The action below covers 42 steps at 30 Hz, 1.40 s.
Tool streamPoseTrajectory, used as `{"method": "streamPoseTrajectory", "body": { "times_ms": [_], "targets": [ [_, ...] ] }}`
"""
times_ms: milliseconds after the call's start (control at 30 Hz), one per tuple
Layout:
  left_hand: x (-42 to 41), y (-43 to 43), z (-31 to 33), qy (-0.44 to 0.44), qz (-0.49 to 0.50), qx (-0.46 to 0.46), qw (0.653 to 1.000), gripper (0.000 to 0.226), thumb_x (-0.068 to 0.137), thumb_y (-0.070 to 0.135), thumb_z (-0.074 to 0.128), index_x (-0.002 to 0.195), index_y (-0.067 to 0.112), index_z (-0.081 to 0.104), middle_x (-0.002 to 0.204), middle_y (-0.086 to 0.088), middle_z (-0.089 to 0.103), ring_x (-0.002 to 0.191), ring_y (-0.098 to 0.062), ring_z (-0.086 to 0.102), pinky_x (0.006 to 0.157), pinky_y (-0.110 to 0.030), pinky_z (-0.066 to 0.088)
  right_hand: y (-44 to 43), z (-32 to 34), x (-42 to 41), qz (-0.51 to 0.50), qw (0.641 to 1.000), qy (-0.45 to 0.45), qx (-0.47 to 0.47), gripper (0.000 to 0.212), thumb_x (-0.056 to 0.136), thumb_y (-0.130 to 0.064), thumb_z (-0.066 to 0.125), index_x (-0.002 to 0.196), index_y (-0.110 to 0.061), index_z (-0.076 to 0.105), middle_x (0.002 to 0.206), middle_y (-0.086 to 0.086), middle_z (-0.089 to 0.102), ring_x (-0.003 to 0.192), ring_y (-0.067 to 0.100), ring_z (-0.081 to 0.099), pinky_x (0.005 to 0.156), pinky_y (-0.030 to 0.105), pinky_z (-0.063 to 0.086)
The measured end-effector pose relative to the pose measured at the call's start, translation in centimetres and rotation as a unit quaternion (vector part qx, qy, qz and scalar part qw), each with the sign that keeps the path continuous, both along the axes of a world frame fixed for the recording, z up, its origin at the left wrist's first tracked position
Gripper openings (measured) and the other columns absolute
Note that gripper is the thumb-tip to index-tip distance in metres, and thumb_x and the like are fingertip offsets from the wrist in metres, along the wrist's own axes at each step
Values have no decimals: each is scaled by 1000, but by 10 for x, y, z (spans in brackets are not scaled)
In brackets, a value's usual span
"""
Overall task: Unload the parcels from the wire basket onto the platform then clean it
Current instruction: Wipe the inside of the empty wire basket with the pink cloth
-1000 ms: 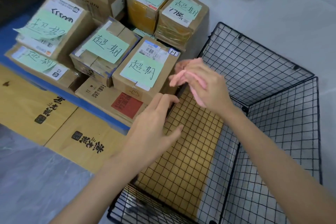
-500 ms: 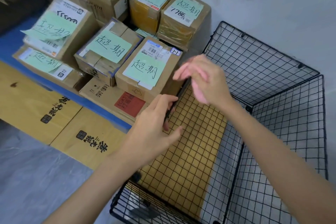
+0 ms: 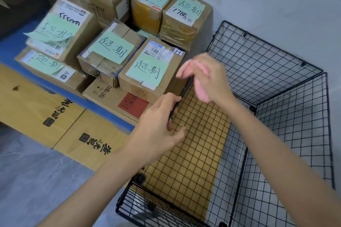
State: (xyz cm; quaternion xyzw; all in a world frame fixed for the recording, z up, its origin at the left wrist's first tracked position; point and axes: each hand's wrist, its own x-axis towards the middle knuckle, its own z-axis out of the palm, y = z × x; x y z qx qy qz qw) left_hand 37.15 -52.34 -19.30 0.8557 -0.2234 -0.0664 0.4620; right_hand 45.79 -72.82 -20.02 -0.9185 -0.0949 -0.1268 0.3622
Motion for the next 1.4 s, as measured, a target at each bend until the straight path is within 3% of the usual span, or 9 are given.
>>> {"method": "streamPoseTrajectory", "body": {
  "times_ms": [233, 367, 533, 633, 800, 1000, 1133, 1233, 1400],
  "targets": [
    [-1, 2, 2, 0, -10, 3, 1000, 57, 82, 26, 75, 127, 30, 40, 100, 17, 46, 74, -12, 55, 71, -27, 52, -21, 4, 51, -116, 993, 22, 21, 24, 102, -21, 50, 80, -24, 61, 93, -11, 56, 87, -5, 53, 100, 38, 46],
    [-2, 2, 3, 0, -13, -7, 1000, 56, 82, 25, 75, 126, 27, 41, 99, 15, 47, 74, -12, 57, 73, -30, 52, -3, -5, 13, -76, 996, 30, 26, 26, 99, -23, 51, 80, -13, 66, 95, 0, 59, 90, 8, 59, 92, 37, 49],
    [-1, 0, 2, 5, -16, -22, 1000, 57, 81, 21, 76, 127, 22, 43, 100, 13, 49, 74, -12, 59, 73, -30, 52, 28, -4, -42, 33, 999, 22, 38, 23, 99, -17, 55, 79, -15, 67, 91, -9, 58, 94, 9, 59, 89, 26, 46],
    [-1, 0, 1, 3, -10, -28, 1000, 57, 81, 22, 77, 128, 21, 45, 98, 12, 50, 73, -14, 58, 71, -24, 50, 17, -7, -30, 51, 998, 25, 20, 20, 99, -16, 55, 85, -13, 68, 98, -5, 60, 98, 11, 59, 93, 32, 47],
    [-5, 2, 3, 13, -6, -18, 1000, 59, 82, 27, 75, 132, 27, 43, 100, 15, 50, 79, -14, 58, 77, -22, 50, -21, 0, 41, -72, 996, 31, 51, 19, 100, -22, 52, 90, -17, 67, 107, -2, 60, 94, 7, 58, 97, 42, 50],
    [13, -6, 11, -25, 11, 39, 999, 52, 80, 51, 59, 127, 33, 45, 115, 22, 38, 86, -2, 53, 76, -29, 52, -18, -3, 36, -63, 995, 31, 67, 19, 98, -19, 53, 85, -20, 66, 103, -2, 58, 95, 7, 58, 93, 35, 47],
    [41, -29, 14, -20, 28, 10, 999, 46, 81, 48, 56, 120, 24, 53, 109, 15, 49, 89, -3, 50, 79, -33, 51, 3, -9, -7, 13, 996, 16, 90, 19, 97, -20, 53, 88, -13, 69, 101, 2, 59, 100, 10, 58, 91, 23, 44],
    [52, -44, 11, -20, 34, -7, 999, 35, 83, 41, 61, 110, 22, 49, 104, 10, 52, 90, -5, 51, 77, -29, 48, 3, -13, -14, 54, 992, -2, 111, 18, 100, -15, 55, 97, -4, 69, 104, 6, 60, 105, 19, 59, 92, 32, 48],
    [49, -48, 4, -11, 18, -3, 1000, 49, 88, 28, 67, 130, 24, 43, 116, 15, 46, 97, 1, 51, 80, -14, 44, -28, -14, 36, -15, 997, -9, 78, 25, 102, -19, 51, 93, -6, 71, 109, 3, 62, 105, 6, 58, 96, 16, 41]
  ]
}}
